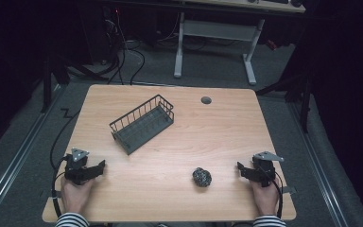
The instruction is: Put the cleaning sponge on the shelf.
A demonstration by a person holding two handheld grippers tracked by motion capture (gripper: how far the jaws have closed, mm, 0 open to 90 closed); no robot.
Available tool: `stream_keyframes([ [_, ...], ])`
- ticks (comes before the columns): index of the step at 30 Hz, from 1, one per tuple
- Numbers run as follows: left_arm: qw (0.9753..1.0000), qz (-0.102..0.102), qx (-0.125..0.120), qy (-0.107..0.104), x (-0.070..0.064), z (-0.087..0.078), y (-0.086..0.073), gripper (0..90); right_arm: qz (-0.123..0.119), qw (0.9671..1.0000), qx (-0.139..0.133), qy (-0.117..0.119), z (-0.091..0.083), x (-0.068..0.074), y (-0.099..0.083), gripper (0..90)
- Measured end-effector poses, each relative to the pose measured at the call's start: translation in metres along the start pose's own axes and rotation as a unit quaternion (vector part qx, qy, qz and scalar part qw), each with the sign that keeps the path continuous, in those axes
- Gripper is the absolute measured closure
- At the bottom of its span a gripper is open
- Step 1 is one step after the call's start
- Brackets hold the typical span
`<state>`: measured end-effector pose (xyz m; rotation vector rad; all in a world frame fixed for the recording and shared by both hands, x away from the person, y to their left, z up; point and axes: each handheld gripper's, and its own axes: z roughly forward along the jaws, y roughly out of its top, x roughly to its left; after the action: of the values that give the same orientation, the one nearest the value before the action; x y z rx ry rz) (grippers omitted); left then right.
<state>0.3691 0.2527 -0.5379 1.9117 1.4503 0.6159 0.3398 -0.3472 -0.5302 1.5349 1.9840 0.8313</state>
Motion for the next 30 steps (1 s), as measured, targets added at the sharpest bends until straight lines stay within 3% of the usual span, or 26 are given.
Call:
stream_keyframes([
  [4, 1.0, -0.006, 0.001, -0.003, 0.001, 0.0, 0.001, 21.9, 0.0, 1.0, 0.0, 0.0, 0.0, 0.0, 0.0, 29.9],
  [9, 0.999, -0.031, -0.019, -0.025, 0.001, -0.002, 0.004, 18.0, 0.0, 1.0, 0.0, 0.0, 0.0, 0.0, 0.0, 29.9],
  [14, 0.9985, -0.032, -0.021, -0.038, -0.002, -0.004, 0.006, 17.8, 0.0, 1.0, 0.0, 0.0, 0.0, 0.0, 0.0, 29.9],
  [19, 0.9967, -0.04, -0.028, -0.065, -0.006, -0.012, 0.01, 20.6, 0.0, 1.0, 0.0, 0.0, 0.0, 0.0, 0.0, 29.8],
  [24, 0.9957, -0.033, -0.033, -0.08, -0.012, -0.022, 0.021, 20.5, 0.0, 1.0, 0.0, 0.0, 0.0, 0.0, 0.0, 29.8],
  [27, 0.9953, -0.013, -0.038, -0.088, -0.022, -0.029, 0.033, 17.3, -0.002, 1.0, 0.0, -0.001, 0.0, 0.001, 0.0, 29.9],
  [30, 0.9953, -0.005, -0.041, -0.088, -0.027, -0.033, 0.041, 15.9, -0.002, 1.0, 0.0, -0.001, 0.0, 0.001, 0.0, 29.9],
])
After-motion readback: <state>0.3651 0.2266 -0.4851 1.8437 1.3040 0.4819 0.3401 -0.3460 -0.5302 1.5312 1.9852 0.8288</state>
